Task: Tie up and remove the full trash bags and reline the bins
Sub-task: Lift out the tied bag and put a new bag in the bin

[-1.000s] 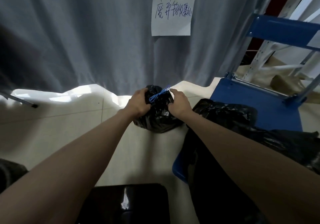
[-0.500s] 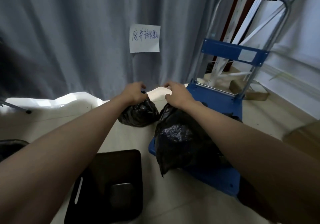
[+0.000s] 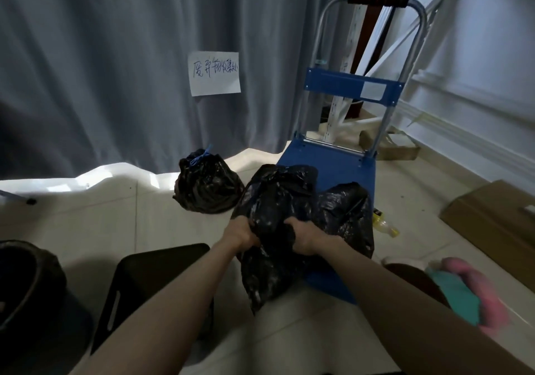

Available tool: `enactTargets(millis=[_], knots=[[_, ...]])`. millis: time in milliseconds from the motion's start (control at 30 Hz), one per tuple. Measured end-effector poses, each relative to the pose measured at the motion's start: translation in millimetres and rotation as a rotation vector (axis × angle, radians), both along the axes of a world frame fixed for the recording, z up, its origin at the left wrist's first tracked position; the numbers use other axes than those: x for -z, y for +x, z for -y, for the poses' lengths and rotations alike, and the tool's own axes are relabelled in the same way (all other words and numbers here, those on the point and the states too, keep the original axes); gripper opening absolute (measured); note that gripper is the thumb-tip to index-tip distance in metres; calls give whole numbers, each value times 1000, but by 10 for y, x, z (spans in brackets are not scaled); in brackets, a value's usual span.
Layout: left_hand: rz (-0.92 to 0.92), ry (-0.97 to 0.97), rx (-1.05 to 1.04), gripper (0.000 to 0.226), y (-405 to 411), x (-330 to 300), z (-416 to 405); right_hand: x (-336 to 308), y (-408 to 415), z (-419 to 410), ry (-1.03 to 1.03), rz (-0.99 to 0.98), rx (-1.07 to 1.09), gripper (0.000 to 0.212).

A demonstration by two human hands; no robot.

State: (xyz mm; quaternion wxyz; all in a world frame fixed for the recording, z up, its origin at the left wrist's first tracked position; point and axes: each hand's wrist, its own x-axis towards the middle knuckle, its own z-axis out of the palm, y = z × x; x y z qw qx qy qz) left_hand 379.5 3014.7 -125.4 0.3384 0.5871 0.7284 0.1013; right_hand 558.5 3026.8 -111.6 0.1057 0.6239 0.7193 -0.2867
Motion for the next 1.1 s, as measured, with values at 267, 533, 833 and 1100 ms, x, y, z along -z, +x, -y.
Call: enactTargets(millis=[267, 533, 833, 1100], knots=[[598, 200, 45, 19, 64, -1009, 9, -446, -189, 105, 325, -75, 51, 74], [614, 351, 230, 19, -391, -2167, 334, -1271, -665, 155, 493, -733, 279, 32], [253, 271, 306, 80, -1250, -2106, 861, -1585, -1424, 417, -78, -1219, 472, 27], [273, 294, -111, 24, -1918, -1490, 1135, -1367, -1749, 794, -128, -1165, 284, 22]])
